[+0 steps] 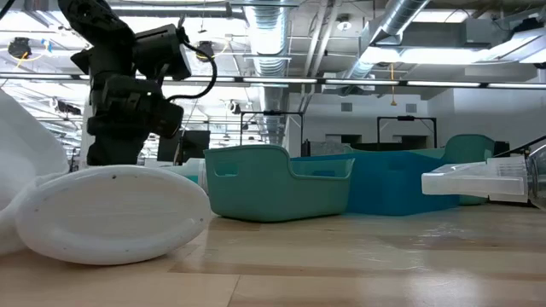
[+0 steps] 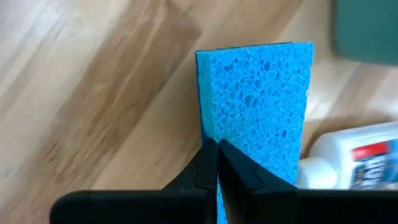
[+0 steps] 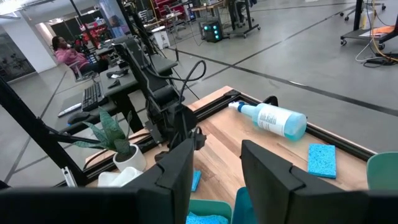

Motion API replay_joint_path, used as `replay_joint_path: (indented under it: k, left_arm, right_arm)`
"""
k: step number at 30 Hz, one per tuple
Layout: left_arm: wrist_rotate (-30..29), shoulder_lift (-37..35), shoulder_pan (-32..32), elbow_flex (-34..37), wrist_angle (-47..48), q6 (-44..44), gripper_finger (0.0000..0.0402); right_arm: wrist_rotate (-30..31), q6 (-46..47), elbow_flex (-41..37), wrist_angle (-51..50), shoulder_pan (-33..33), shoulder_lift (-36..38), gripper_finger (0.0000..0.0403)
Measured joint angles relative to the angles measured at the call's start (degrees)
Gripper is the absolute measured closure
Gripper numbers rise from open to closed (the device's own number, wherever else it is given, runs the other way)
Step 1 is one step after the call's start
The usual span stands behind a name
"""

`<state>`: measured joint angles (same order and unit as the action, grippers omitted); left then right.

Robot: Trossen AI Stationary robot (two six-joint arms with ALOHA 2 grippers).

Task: Pick & Place Kitchen Items
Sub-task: Put the bottom light blue sponge into the bottom green bin

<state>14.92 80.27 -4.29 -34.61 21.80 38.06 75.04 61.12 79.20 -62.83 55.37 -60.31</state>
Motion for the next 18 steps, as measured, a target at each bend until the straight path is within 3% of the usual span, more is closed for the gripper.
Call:
replay_joint_path:
  k: [11,18]
  left_arm:
    - [3.4,-9.1,-5.2,-0.1,-0.9,0.8,0.0401]
    - [3.2,-9.2,-5.0,-5.6,-0.9,3.1,0.0401]
  right_arm:
    - [0.1,0.8,0.0,-1.5,0.0,0.3,0.0276]
    - [1.1,4.8,0.0,-5.1,0.0,0.5,0.0276]
